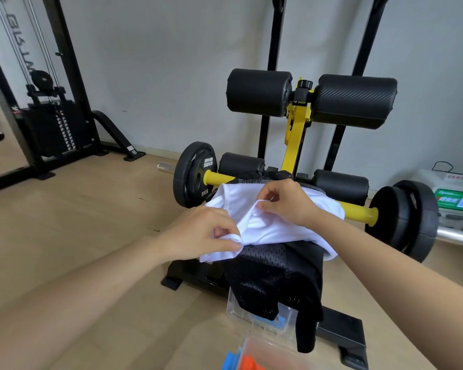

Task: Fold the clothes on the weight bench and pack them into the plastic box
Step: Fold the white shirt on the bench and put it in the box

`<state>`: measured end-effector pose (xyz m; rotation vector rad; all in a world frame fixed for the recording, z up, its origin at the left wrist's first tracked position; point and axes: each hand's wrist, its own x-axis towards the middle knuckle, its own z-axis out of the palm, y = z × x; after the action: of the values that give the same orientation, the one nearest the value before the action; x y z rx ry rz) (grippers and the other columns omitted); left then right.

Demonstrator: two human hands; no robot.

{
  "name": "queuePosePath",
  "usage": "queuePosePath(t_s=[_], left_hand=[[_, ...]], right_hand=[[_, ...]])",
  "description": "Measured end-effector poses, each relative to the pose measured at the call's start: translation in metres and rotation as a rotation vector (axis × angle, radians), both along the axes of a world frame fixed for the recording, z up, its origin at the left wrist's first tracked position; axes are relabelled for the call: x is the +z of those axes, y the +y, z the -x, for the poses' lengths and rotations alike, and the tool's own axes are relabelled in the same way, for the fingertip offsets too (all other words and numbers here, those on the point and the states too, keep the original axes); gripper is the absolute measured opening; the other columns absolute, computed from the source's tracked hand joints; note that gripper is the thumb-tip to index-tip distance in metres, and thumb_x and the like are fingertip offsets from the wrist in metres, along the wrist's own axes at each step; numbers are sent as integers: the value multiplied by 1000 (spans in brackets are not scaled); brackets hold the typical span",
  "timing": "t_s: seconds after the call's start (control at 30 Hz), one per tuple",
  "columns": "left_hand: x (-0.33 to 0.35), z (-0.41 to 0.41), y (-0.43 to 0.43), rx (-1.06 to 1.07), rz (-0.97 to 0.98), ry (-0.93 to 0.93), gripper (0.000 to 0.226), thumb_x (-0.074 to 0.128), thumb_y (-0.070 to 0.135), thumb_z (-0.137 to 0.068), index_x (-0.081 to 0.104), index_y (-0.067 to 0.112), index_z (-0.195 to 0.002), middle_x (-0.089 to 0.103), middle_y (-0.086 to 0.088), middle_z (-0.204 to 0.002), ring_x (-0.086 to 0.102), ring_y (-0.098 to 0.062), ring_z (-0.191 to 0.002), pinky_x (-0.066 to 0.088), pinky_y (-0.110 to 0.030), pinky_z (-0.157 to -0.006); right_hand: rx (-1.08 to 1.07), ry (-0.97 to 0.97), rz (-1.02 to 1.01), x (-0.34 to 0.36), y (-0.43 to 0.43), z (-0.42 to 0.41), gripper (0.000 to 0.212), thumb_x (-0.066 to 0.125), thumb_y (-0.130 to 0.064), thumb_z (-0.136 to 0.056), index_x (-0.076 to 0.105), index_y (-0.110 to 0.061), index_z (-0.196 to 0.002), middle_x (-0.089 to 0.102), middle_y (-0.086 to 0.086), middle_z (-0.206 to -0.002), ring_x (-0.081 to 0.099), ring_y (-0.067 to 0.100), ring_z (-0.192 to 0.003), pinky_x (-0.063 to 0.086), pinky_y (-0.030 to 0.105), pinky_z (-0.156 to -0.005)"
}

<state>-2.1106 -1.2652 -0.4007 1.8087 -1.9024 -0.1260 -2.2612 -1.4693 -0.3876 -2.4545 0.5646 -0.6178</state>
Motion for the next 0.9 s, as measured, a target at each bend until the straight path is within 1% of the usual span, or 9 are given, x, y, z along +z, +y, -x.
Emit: queuePosePath(t_s=[0.13,0.2,0.27,0.33,0.5,0.6,0.7,0.8,0.9], left_hand=[[6,-12,3,52,99,429,3,77,23,-86,79,24,-88,72,2,-75,60,-11,-65,50,-24,-63],[11,-21,3,112,204,561,10,71,15,-91,78,20,-97,71,-10,-76,60,-15,-65,50,-24,-57],[15,-31,1,187,296,648,14,68,12,-94,76,20,-102,72,-15,-81,64,-16,-71,52,-23,-62],[18,-38,-2,269,365,705,16,65,9,-95,76,19,-102,74,-12,-86,66,-14,-78,52,-21,-69],[21,-52,-21,433,448,871,21,59,1,-95,74,15,-97,73,15,-73,63,6,-65,45,-8,-57],[17,-64,-36,523,467,862,19,59,1,-95,74,11,-100,72,7,-83,64,7,-69,49,-9,-64],[1,-80,-46,679,398,767,28,55,0,-93,71,21,-101,72,3,-89,68,-13,-91,54,-27,-85],[-13,-86,-44,774,253,713,27,52,5,-91,68,27,-89,73,3,-93,67,-26,-102,54,-40,-94],[-15,-75,-38,678,134,608,14,64,25,-87,71,24,-74,72,6,-76,68,-26,-87,57,-47,-86]], right_hand=[[-14,3,-12,0,-3,3,7,77,-17,-85,73,-14,-80,71,-5,-73,58,-1,-58,44,12,-57],[-26,-30,-52,1,-3,3,8,73,-13,-88,72,-11,-80,72,2,-72,66,10,-59,53,19,-58],[-41,-109,-133,2,-1,1,10,69,-7,-90,69,-6,-80,71,10,-69,68,23,-56,58,30,-55],[-64,-195,-171,5,0,-4,10,68,-2,-89,69,-5,-79,70,14,-67,67,27,-54,59,35,-56],[-135,-295,-206,9,-7,-23,10,70,-2,-87,72,-12,-89,74,4,-79,72,20,-72,59,29,-74],[-111,-260,-186,7,-12,-29,24,67,-1,-88,71,-15,-106,72,0,-103,70,17,-91,57,28,-87],[12,-128,-225,4,-14,-27,47,62,5,-88,60,-16,-130,59,-1,-130,63,17,-111,54,34,-96],[19,-61,-168,3,-18,-17,48,63,3,-87,60,-17,-130,58,-6,-127,61,18,-112,54,36,-95],[11,-29,-45,4,-21,-4,31,72,-6,-84,70,-18,-113,66,-6,-114,64,17,-101,55,33,-88]])
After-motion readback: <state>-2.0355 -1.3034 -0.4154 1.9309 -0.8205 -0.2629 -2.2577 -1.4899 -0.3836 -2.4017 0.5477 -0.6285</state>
